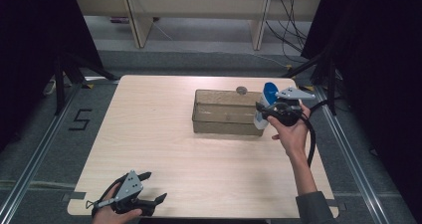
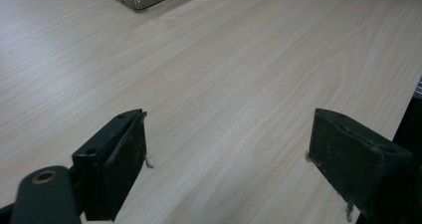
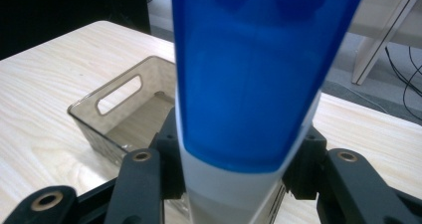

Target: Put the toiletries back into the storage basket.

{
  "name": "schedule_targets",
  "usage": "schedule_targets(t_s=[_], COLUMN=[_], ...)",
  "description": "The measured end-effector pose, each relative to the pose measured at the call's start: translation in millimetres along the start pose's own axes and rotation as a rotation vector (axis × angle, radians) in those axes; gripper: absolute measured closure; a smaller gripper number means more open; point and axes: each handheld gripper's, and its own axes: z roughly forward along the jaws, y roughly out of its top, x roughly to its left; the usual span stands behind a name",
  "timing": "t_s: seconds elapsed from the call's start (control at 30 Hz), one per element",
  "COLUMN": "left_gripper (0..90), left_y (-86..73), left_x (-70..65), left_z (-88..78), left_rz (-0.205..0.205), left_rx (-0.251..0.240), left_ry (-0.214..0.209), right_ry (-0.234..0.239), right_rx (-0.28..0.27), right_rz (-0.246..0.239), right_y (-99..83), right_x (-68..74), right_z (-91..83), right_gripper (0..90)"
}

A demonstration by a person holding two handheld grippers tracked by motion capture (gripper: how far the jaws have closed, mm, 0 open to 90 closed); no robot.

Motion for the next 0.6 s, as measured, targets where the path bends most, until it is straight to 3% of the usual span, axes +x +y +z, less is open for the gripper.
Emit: schedule_targets(t_s=[0.1, 0.23, 0.3, 0.43, 0.53, 0.6], left_gripper=[14.7, 14.6, 14.7, 14.7, 14.7, 14.6], left_y=[0.2, 0.0, -0.1, 0.1, 0.0, 0.1], left_x=[1.8, 0.3, 0.1, -0.4, -1.8, -1.0], left_z=[-0.7, -0.2, -0.2, 0.7, 1.1, 0.4], left_rz=[0.025, 0.006, 0.002, 0.02, 0.005, 0.006], left_rx=[0.018, 0.009, 0.004, 0.019, 0.009, 0.007], left_ry=[0.003, -0.001, -0.004, -0.004, -0.009, -0.001], right_ry=[0.006, 0.002, -0.005, -0.021, -0.026, -0.039], right_rx=[0.004, -0.001, 0.024, 0.001, 0.018, 0.01], right_rz=[-0.015, 0.01, 0.032, 0.028, 0.052, 0.031], right_y=[2.5, 2.9, 4.2, 4.4, 4.4, 4.9], right_x=[-4.3, -8.2, -9.3, -16.5, -17.4, -19.9], right_z=[5.9, 13.3, 14.0, 19.6, 22.8, 25.6], right_gripper=[54.4, 54.4, 54.4, 54.4, 54.5, 54.5])
